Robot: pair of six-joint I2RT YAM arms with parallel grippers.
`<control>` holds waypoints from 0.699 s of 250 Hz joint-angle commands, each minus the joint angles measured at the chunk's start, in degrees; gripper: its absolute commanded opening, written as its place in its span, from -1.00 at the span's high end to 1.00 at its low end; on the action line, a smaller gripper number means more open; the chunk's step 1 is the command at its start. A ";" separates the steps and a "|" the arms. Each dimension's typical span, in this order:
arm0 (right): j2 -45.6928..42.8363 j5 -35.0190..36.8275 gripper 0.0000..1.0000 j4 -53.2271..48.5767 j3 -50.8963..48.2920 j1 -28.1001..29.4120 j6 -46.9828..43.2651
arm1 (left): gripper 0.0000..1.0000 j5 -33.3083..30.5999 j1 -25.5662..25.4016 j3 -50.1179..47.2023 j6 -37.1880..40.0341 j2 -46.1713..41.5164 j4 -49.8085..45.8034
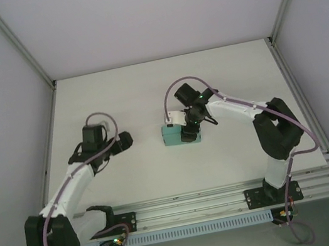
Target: Assemble paper box
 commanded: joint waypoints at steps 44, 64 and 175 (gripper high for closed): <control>-3.58 20.98 0.18 14.20 -2.83 3.95 -1.48 | -1.00 -3.98 2.74 -1.67 0.03 -12.11 -5.19; -4.50 28.80 0.21 23.65 -5.37 5.55 -6.19 | -1.00 -5.53 2.91 -0.76 0.93 -12.68 -6.58; 3.07 40.08 -0.36 53.63 -18.54 9.85 -21.20 | -1.00 -5.04 3.02 -1.39 0.31 -11.99 -4.93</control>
